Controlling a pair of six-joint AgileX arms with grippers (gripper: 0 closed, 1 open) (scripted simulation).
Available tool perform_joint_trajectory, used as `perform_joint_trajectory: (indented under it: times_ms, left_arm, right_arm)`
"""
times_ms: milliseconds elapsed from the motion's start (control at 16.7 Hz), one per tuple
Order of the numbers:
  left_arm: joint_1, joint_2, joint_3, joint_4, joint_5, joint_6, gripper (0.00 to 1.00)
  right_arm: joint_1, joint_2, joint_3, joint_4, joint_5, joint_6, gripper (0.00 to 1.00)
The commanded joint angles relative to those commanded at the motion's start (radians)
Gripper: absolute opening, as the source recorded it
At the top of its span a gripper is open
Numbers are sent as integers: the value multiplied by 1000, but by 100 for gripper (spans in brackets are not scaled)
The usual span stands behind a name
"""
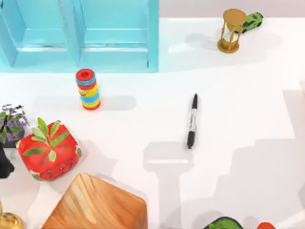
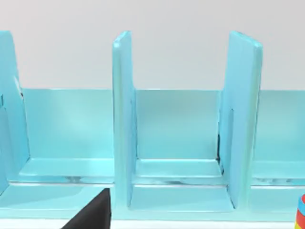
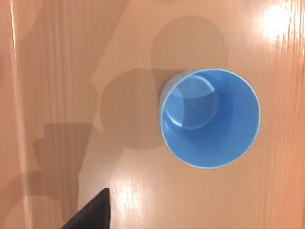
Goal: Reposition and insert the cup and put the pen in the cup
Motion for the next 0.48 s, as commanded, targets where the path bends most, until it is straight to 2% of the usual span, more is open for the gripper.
perform_joint_trajectory:
  times_ms: [240,480]
  left_arm:
    - [0,0,0,0,0,0,100]
    - [0,0,0,0,0,0,100]
  right_arm:
    - [-60,212,195,-142,0,-57,100]
    - [-79,277,260,-187,0,-76,100]
